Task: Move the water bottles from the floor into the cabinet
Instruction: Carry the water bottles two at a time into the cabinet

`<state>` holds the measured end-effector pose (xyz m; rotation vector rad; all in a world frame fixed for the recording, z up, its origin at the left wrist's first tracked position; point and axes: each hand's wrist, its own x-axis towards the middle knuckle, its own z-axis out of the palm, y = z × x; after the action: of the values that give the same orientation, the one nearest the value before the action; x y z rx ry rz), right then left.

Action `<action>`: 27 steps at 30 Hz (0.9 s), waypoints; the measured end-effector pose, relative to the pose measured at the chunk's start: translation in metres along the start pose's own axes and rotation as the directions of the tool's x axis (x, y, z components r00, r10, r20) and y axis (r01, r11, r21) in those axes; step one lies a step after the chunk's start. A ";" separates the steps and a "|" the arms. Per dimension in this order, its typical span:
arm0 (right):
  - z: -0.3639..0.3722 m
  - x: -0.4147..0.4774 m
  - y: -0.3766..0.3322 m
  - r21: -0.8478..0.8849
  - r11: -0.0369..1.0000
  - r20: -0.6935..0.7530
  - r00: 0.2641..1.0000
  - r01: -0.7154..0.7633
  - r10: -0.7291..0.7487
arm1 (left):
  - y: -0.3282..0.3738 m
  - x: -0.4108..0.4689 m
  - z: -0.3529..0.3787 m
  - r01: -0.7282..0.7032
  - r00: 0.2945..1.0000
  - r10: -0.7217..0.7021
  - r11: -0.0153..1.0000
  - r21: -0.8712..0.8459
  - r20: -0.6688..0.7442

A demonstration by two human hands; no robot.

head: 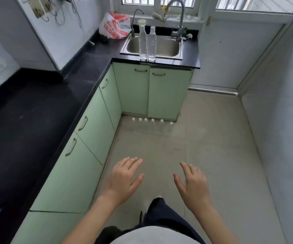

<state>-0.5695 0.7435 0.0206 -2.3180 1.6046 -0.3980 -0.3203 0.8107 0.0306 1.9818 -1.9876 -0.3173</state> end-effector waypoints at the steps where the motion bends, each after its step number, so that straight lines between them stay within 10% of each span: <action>1: -0.004 0.030 0.002 0.003 1.000 -0.008 1.000 0.025 -0.025 | -0.004 0.026 -0.007 0.023 1.000 -0.023 1.000 -0.003 -0.014; 10: -0.014 0.275 -0.001 0.017 0.988 -0.083 0.985 0.152 -0.150 | -0.061 0.228 -0.051 0.125 0.980 -0.133 0.990 -0.062 -0.149; 27: 0.043 0.591 -0.052 0.016 0.999 -0.065 0.997 -0.048 0.049 | -0.251 0.566 -0.095 0.044 0.998 -0.045 0.999 -0.013 -0.037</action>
<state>-0.3072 0.2099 0.0362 -2.2729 1.6792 -0.4775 -0.0462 0.2483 0.0617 2.0118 -1.9168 -0.2997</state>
